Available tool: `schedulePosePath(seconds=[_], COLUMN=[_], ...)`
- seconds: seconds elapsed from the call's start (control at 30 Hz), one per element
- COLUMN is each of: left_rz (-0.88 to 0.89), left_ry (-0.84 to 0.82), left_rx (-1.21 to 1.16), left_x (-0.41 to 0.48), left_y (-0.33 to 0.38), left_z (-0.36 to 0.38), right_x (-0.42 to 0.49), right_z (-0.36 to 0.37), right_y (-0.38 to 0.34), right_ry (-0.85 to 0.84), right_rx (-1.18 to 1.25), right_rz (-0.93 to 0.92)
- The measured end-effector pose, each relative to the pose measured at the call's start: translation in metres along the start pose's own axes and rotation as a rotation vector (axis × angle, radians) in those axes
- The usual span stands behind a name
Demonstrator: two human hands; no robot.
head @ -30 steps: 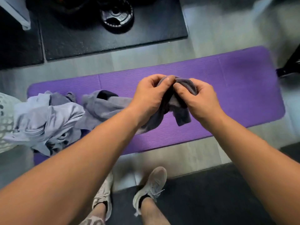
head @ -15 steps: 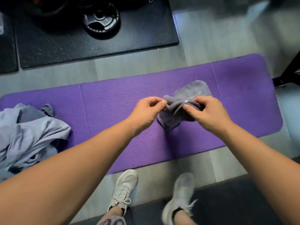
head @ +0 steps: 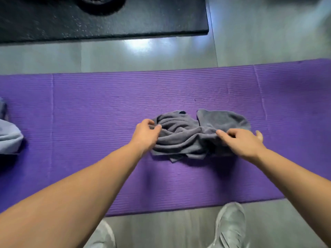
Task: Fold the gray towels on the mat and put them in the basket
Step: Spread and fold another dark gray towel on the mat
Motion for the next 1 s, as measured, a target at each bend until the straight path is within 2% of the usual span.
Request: schedulePosePath(seconds=[0.07, 0.13, 0.23, 0.33, 0.43, 0.5, 0.63, 0.77, 0.9, 1.0], left_rz=[0.062, 0.113, 0.135, 0.101, 0.040, 0.005, -0.028, -0.122, -0.259, -0.262], left_ry=[0.043, 0.053, -0.063, -0.254, -0.314, -0.342, -0.432, -0.534, -0.591, -0.617], left_rx=[0.044, 0.115, 0.017, -0.157, -0.159, -0.120, -0.108, -0.188, -0.326, -0.353], left_x=[0.028, 0.053, 0.079, 0.091, 0.096, 0.096, 0.088, 0.080, 0.073, 0.070], left_y=[0.002, 0.007, 0.015, 0.023, 0.021, 0.018, 0.016, 0.017, 0.006, -0.001], left_z=[0.007, 0.013, 0.026, 0.035, 0.028, 0.025, 0.025, 0.021, 0.024, 0.039], right_x=[0.030, 0.056, 0.092, 0.122, 0.138, 0.143, 0.141, 0.134, 0.133, 0.139], right_z=[0.002, 0.003, 0.021, 0.042, 0.064, 0.072, 0.074, 0.073, 0.080, 0.074], right_y=[-0.012, -0.044, -0.100, -0.132, -0.134, -0.131, -0.138, -0.144, -0.150, -0.152], right_ry=[0.070, 0.129, -0.040, -0.152, -0.240, -0.241, -0.216, -0.229, -0.190, -0.202], right_rx=[-0.094, -0.005, 0.183, 0.200, 0.182, 0.201, 0.302, 0.509, 0.387, 0.416], right_rz=[-0.074, -0.201, -0.326, -0.392, -0.380, -0.372, -0.399, -0.421, -0.458, -0.405])
Point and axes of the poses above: each hand's wrist, its own x-axis towards the middle knuckle, its own z-axis out of the palm, y = z × x, the point moved 6 cm from there along x, towards the middle knuckle, and after that the axes turned 6 degrees about x, right-handed, at the moved point
